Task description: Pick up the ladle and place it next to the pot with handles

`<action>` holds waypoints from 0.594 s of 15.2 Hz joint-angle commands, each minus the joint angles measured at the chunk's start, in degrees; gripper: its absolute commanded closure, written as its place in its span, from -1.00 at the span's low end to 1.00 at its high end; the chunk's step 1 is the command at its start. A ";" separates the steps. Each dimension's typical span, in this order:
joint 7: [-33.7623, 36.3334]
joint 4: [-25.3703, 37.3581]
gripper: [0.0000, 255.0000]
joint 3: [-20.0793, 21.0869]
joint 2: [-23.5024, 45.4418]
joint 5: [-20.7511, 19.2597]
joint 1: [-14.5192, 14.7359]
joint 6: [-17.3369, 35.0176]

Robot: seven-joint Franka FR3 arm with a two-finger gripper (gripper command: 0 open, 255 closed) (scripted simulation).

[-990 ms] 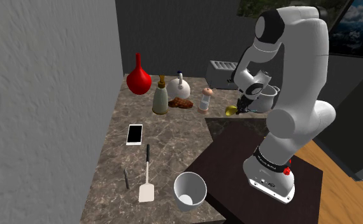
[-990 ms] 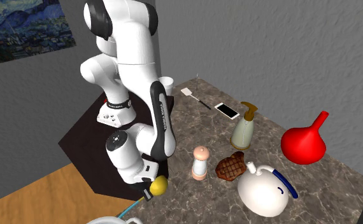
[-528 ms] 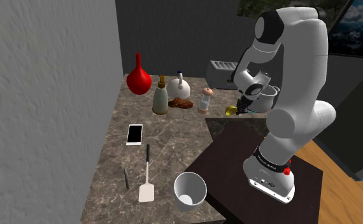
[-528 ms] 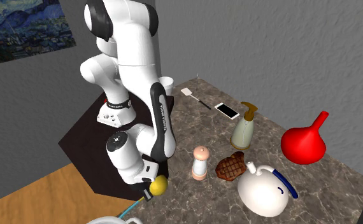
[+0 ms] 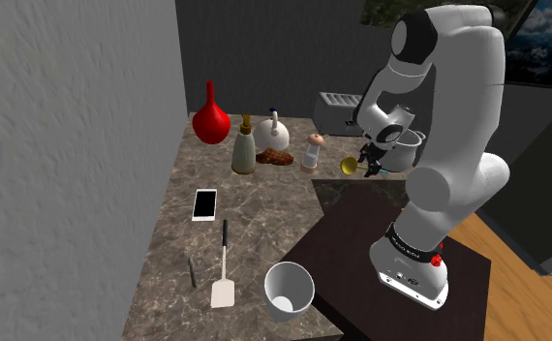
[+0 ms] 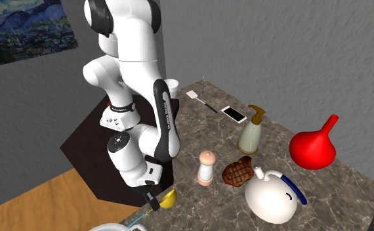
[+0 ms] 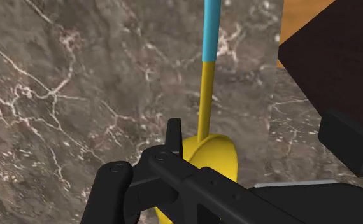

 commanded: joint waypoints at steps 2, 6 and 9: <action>6.05 -3.46 -1.00 -5.38 -5.83 -7.98 3.89 -1.48; 6.05 -3.46 -1.00 -5.39 -5.82 -7.97 3.90 -1.48; 6.05 -3.45 -1.00 -5.39 -5.82 -7.97 3.90 -1.48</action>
